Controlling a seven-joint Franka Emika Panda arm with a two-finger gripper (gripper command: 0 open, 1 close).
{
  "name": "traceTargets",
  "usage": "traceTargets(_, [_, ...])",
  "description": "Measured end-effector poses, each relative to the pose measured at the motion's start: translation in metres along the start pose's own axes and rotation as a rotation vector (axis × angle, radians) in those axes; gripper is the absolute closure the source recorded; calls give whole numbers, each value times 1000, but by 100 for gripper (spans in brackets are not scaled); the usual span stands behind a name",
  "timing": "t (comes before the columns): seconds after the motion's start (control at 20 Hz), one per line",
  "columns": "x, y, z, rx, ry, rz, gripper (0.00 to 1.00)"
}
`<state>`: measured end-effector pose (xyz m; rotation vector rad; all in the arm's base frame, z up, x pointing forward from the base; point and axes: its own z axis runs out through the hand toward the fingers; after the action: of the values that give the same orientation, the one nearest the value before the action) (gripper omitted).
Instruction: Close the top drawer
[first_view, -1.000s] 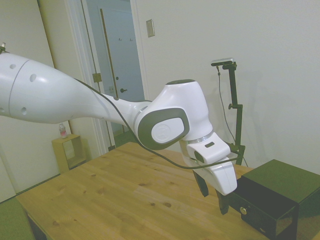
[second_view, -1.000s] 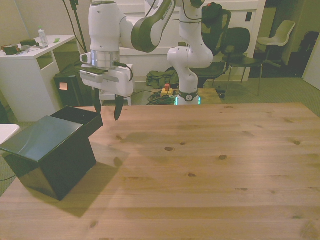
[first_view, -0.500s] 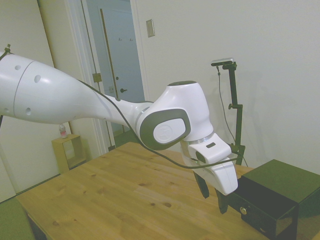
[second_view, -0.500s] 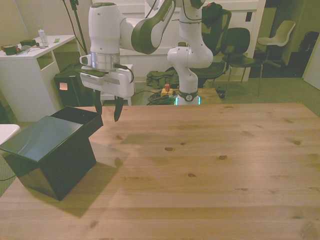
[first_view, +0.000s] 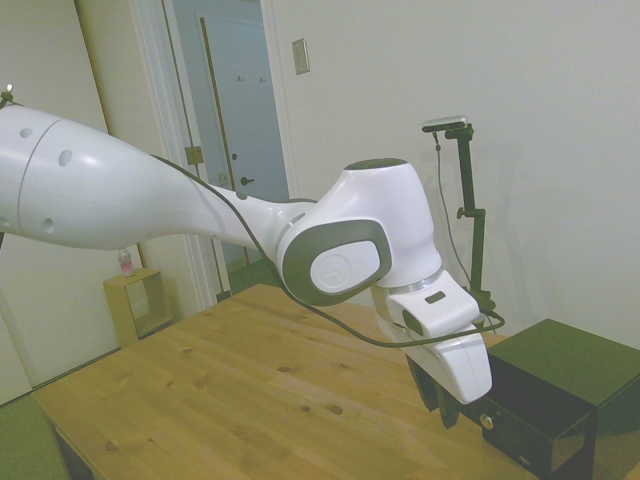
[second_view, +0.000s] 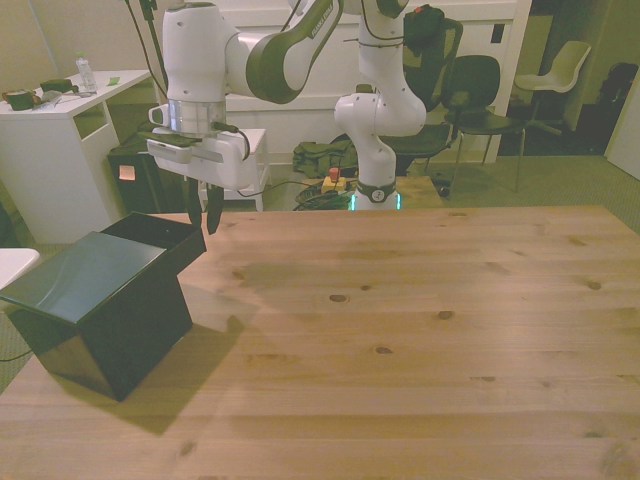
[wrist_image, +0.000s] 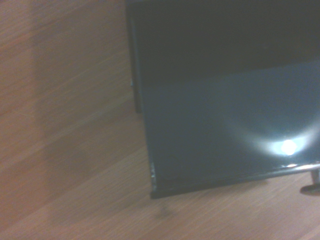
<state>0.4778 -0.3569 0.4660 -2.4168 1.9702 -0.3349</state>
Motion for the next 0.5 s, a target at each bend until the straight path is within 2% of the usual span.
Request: traceTargets(0.5, [30, -9, 6, -16, 1, 28, 100])
